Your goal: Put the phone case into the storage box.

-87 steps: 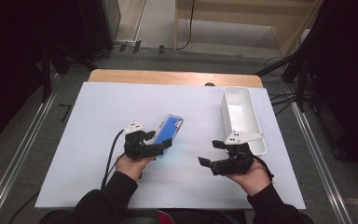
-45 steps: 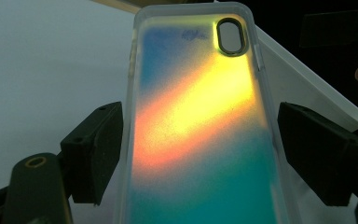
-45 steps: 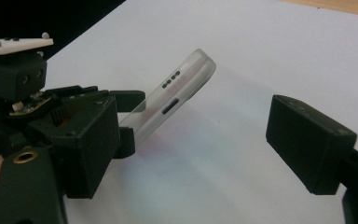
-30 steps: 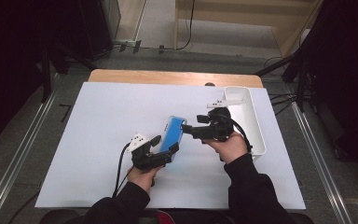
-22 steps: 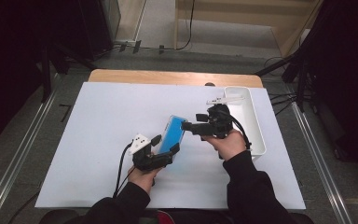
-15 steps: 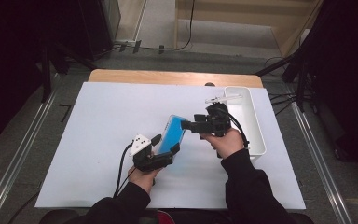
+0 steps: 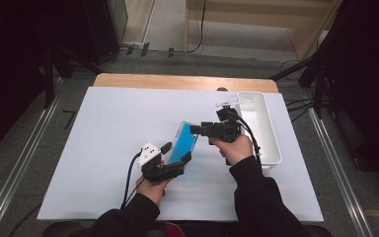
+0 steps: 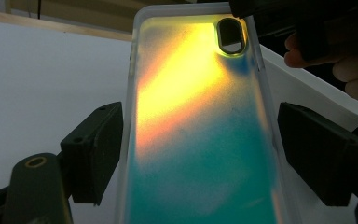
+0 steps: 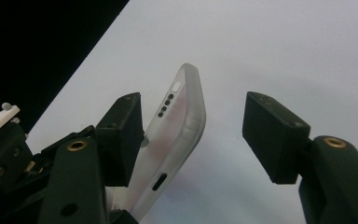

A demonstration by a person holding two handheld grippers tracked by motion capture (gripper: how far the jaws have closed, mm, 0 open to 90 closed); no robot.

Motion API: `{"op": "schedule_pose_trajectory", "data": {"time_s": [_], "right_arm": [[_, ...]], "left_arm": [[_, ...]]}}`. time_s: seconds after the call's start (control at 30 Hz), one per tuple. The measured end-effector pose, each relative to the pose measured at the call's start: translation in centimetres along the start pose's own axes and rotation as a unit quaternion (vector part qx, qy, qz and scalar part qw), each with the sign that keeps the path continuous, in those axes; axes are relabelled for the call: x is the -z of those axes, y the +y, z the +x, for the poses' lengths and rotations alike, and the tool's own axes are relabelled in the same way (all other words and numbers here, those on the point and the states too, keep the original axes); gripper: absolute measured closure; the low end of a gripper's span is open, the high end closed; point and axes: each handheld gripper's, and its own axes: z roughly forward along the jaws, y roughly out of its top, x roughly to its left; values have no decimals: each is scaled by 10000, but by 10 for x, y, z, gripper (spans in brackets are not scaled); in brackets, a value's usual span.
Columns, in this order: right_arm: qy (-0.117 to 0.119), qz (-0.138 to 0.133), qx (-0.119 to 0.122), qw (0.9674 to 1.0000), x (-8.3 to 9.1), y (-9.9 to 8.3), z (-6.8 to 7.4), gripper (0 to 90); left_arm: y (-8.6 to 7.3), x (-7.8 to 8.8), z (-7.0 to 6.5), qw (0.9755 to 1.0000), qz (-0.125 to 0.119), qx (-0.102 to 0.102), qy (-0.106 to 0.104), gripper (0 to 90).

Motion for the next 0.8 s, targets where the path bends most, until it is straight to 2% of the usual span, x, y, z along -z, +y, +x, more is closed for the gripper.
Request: {"op": "schedule_pose_trajectory", "data": {"time_s": [0.13,0.37,0.43,0.5,0.63,0.8], "right_arm": [[51,79,-128,9999,-3,1,-2,435],[140,192,-239,9994,-10,1,-3,528],[190,242,-375,9988,-11,1,-2,553],[222,284,-474,9982,-12,1,-3,595],[272,304,-479,9980,-12,1,-4,696],[333,307,-641,9969,-10,1,-5,729]], "left_arm": [[0,0,0,9999,31,96,-51,168],[0,0,0,10000,3,65,-28,168],[0,0,0,10000,4,85,-44,168],[0,0,0,9999,12,120,-70,168],[-1,-1,-1,9999,37,72,-72,168],[-1,-1,-1,9999,15,59,-93,168]]}}
